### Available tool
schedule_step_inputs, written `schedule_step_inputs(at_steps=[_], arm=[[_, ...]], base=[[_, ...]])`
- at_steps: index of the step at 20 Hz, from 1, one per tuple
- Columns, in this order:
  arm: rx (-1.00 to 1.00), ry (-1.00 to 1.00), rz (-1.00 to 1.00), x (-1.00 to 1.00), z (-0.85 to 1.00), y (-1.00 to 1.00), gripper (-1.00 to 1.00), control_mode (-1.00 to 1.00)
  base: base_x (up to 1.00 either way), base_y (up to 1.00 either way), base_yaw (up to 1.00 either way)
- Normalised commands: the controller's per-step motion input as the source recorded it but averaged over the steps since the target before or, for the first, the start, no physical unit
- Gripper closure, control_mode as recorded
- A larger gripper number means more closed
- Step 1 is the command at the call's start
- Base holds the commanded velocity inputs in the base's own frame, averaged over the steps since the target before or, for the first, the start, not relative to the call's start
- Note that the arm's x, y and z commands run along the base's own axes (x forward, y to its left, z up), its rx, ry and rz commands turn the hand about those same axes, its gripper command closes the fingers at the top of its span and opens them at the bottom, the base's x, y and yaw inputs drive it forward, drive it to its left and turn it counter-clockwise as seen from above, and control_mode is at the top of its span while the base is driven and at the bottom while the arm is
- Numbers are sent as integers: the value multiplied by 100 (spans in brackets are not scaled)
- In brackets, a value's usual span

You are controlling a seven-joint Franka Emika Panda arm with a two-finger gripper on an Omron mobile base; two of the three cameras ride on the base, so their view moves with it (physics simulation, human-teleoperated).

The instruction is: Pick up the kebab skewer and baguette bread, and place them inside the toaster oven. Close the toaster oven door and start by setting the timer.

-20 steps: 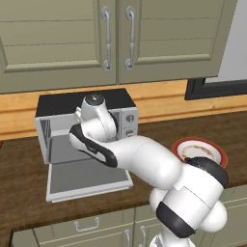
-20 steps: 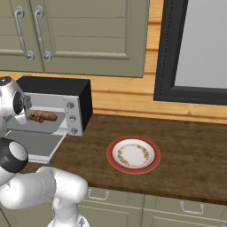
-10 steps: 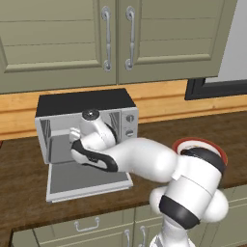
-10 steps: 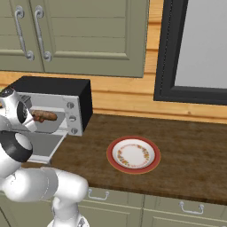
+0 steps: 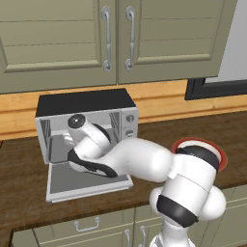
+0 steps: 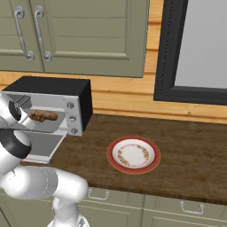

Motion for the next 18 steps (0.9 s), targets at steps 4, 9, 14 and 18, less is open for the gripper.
schedule_step_inputs(at_steps=[4,9,14,18], arm=[[-10,-14,0,-16,-1,0,-100,-100],[-3,-4,6,-45,22,-2,-100,-100],[0,0,21,-17,14,-29,-100,-100],[0,-2,31,0,-11,-54,-100,-100]], base=[[0,0,0],[0,0,0],[0,0,0],[0,0,0]])
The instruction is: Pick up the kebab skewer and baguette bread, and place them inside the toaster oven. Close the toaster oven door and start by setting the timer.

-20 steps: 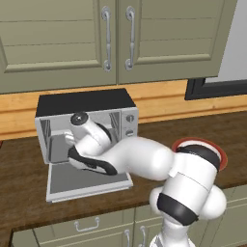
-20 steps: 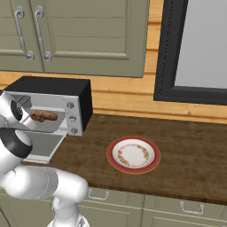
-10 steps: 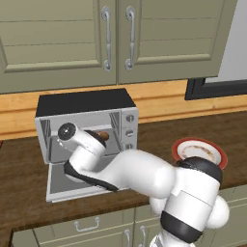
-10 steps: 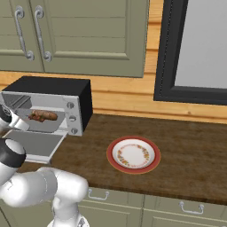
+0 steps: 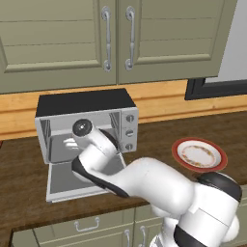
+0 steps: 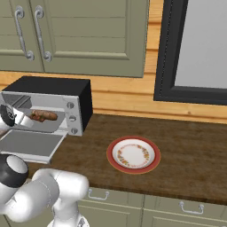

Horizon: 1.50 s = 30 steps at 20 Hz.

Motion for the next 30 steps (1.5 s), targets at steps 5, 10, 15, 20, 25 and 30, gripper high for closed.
schedule_step_inputs(at_steps=[5,10,15,20,25,30], arm=[[-6,-19,24,-20,-18,-9,-100,-100],[-3,-22,7,-13,-7,3,-100,-100],[0,-5,0,0,0,0,-100,-100],[0,0,0,0,0,0,-100,-100],[0,0,0,0,0,0,-100,-100],[0,0,0,4,0,0,-100,-100]], base=[[0,0,0],[0,0,0],[0,0,0],[0,0,0],[0,0,0],[0,0,0]])
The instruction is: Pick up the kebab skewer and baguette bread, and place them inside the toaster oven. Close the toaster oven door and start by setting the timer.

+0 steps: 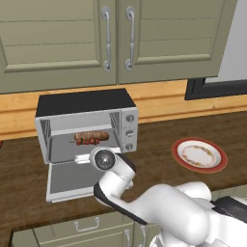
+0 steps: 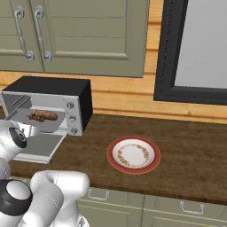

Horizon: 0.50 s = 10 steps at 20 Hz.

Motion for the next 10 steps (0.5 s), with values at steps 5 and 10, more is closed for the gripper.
schedule_step_inputs(at_steps=[5,10], arm=[[0,0,0,0,-3,0,-100,-100],[0,0,0,0,-16,0,-100,-100]], base=[[0,0,0],[0,0,0]])
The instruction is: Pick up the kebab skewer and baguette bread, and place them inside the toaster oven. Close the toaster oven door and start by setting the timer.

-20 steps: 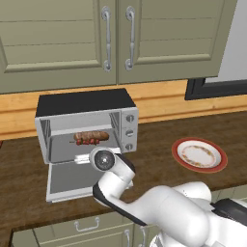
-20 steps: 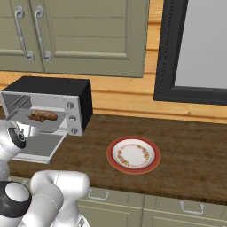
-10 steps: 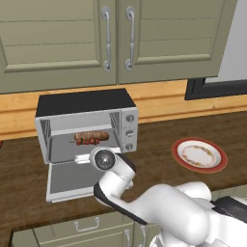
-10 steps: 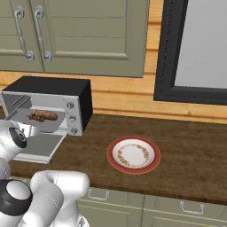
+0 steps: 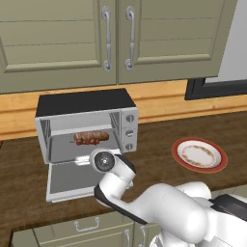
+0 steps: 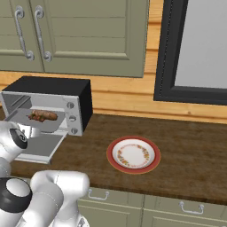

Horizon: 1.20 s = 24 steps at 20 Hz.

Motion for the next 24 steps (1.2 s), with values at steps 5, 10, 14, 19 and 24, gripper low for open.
schedule_step_inputs(at_steps=[5,10,14,19,24], arm=[[0,0,0,0,-4,0,-100,-100],[0,0,0,0,-1,0,-100,-100],[0,0,0,4,0,0,-100,-100],[0,0,1,7,0,0,-100,-100],[0,0,1,1,0,0,-100,-100]], base=[[0,0,0],[0,0,0],[0,0,0],[0,0,0],[0,0,0]])
